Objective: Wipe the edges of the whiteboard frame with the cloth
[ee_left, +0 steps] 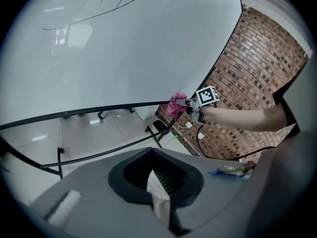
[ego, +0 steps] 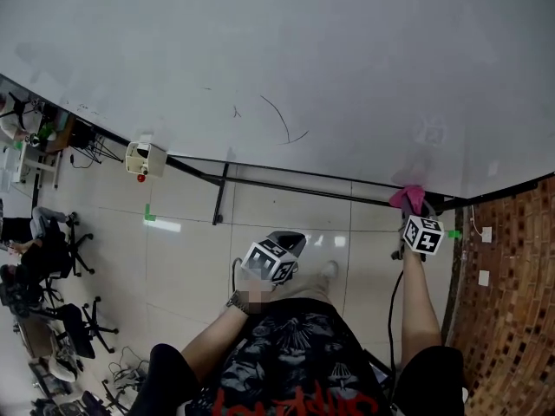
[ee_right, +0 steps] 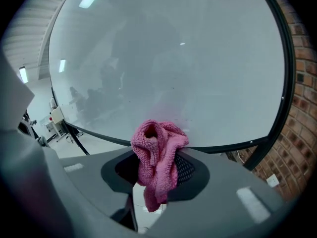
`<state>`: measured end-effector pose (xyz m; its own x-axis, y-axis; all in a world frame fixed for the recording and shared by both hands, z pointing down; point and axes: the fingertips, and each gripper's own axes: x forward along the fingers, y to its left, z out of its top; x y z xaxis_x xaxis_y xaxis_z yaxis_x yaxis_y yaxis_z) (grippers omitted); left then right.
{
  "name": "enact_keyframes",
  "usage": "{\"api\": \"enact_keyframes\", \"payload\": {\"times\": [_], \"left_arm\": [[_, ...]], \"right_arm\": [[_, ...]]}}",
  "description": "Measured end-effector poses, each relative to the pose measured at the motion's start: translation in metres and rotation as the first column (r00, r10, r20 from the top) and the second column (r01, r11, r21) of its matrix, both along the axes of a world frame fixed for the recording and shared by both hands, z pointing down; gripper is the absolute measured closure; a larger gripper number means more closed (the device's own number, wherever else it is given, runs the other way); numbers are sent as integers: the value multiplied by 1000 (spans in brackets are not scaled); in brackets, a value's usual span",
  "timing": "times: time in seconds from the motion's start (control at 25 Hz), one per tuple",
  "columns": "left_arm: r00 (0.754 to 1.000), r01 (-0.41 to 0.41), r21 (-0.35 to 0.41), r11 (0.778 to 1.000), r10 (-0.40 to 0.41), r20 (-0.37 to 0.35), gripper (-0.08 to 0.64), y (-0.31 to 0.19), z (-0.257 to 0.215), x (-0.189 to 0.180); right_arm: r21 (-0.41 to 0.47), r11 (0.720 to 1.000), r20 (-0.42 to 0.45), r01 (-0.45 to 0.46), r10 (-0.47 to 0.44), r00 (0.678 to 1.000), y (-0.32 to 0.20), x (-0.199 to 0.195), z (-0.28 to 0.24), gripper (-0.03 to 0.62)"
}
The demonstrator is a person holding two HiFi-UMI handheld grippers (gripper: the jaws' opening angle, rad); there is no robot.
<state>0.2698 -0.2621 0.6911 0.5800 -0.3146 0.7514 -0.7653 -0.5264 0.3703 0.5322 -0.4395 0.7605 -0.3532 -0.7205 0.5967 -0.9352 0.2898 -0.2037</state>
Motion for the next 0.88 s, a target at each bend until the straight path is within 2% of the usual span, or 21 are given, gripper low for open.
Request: {"api": "enact_keyframes", "payload": {"times": [0.32,0.48,0.64,0.88], "left_arm": [[992,116,4,993,-116,-53,561,9,-9,-34],[995,98,39,994,-97,-22,561,12,-15,-73],[991,136,68,988,-136,-9,561,9,-21,-113],[973,225,84,971,-220,-66,561,15,-24,-144]], "right_arm": [[-22,991,-39,133,-134,990,2,-67,3,466],[-32,986,-35,166,-167,985,0,-101,2,466],[-38,979,-35,203,-204,978,4,-132,2,466],[-51,957,-61,285,-288,956,6,-192,8,466]]}}
